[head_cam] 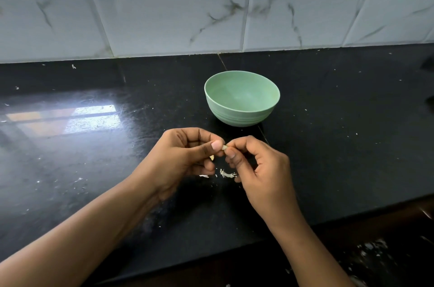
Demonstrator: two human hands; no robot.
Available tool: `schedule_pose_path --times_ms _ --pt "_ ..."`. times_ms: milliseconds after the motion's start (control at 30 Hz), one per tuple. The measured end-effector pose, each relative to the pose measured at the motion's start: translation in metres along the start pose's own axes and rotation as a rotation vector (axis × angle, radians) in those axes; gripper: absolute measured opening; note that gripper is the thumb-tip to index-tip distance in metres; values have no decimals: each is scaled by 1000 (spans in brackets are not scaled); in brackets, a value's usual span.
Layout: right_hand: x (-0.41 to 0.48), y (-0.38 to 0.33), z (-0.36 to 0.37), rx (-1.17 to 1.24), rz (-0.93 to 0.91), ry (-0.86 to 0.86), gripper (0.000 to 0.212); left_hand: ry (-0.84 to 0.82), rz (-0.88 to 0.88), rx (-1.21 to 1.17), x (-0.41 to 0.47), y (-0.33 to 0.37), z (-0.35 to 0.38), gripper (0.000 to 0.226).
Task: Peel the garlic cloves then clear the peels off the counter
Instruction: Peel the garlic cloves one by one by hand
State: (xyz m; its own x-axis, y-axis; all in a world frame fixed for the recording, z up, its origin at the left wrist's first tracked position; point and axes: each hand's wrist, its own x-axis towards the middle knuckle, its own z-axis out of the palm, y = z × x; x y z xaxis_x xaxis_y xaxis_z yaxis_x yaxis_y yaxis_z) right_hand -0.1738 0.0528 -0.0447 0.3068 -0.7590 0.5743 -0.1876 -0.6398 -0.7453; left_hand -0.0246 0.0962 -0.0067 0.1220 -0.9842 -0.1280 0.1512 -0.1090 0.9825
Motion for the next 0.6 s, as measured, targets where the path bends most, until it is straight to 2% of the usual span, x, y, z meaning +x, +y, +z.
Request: schedule_pose_path --times_ms 233,433,600 --pt "0 1 -2 14 75 -9 23 -8 214 126 -3 -3 2 15" --pt "-1 -2 -1 53 94 -21 27 76 391 293 -5 -6 4 17" --pt "-1 -4 -3 73 88 -80 28 89 425 282 -4 -5 5 12"
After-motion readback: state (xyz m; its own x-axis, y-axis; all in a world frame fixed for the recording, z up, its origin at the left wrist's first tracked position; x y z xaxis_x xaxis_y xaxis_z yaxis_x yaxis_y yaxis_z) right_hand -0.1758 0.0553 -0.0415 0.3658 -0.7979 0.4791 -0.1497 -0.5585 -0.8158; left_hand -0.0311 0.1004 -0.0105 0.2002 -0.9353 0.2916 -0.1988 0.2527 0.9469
